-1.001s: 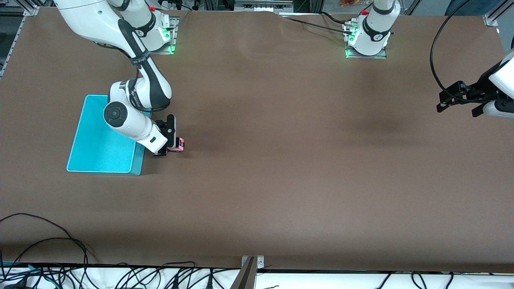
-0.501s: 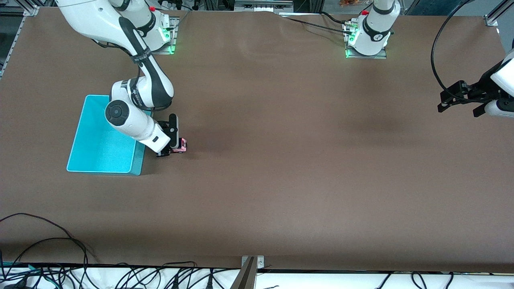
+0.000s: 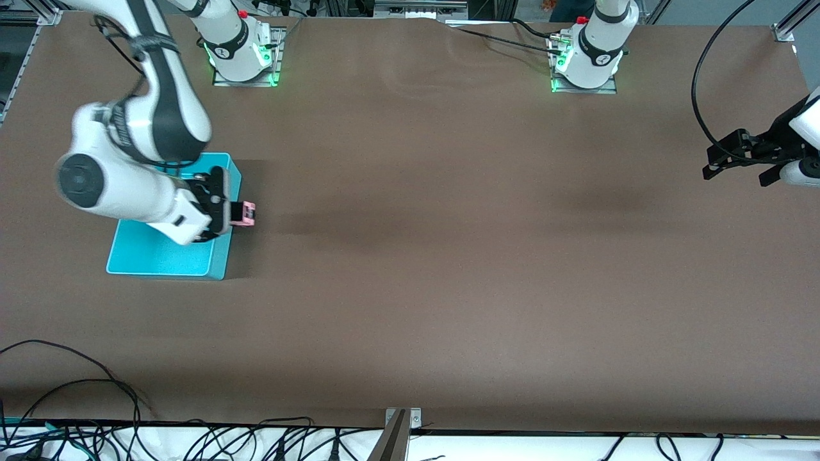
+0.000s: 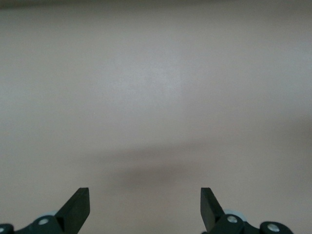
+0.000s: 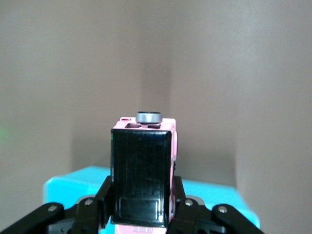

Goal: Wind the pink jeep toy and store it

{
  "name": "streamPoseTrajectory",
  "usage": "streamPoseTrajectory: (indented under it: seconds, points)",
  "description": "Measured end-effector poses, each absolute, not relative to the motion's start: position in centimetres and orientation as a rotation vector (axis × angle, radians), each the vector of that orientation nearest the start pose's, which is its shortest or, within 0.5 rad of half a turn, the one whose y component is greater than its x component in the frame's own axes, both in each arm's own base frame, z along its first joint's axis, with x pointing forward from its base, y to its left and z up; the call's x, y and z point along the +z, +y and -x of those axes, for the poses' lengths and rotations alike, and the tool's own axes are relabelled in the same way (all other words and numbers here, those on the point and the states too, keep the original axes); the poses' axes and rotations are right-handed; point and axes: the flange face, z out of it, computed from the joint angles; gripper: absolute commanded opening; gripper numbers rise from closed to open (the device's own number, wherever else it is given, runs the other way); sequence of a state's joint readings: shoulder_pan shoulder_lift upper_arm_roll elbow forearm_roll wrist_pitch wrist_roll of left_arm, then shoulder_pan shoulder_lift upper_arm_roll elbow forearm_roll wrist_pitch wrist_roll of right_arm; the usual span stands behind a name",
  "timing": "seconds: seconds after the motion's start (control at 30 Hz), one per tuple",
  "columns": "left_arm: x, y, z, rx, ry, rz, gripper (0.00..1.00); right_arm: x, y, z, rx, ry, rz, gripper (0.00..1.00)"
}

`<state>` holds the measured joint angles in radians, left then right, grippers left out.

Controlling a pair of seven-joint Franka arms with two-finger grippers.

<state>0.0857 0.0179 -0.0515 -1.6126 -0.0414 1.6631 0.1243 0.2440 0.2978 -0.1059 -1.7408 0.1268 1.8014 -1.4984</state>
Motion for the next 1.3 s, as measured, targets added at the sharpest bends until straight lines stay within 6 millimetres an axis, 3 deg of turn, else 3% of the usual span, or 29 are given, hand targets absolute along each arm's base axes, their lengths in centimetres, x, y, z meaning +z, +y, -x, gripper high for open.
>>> streamPoseTrajectory:
  seconds: [0.2,0.4,0.53,0.63,0.83,0.97,1.23,1.3]
  points:
    - [60.3,1.6,-56.8,-0.057,0.138,3.178,1.0,43.4,5.3,-60.0,-0.281,2.397,-2.39,0.23]
    - [60.3,1.5,-56.8,-0.058,0.139,3.177,1.0,44.0,-0.9,-59.2,-0.301,2.44,-2.391,0.23]
    - [60.3,1.4,-56.8,-0.058,0.142,3.177,1.0,41.6,-4.2,-58.4,-0.324,2.44,-2.421,0.23]
    - [60.3,1.3,-56.8,-0.058,0.145,3.177,1.0,38.3,-5.4,-57.6,-0.318,2.451,-2.409,0.23]
    - [60.3,1.2,-56.8,-0.058,0.15,3.177,1.0,31.5,-5.7,-55.8,-0.304,2.466,-2.36,0.23]
    - [60.3,1.2,-56.8,-0.058,0.15,3.177,1.0,28.1,-5.8,-54.0,-0.317,2.461,-2.362,0.24]
    - [60.3,1.2,-56.8,-0.058,0.15,3.177,1.0,23.8,-6.2,-51.1,-0.301,2.422,-2.359,0.25]
    - [60.3,1.1,-56.8,-0.058,0.152,3.177,1.0,23.1,-6.2,-50.5,-0.301,2.417,-2.359,0.3]
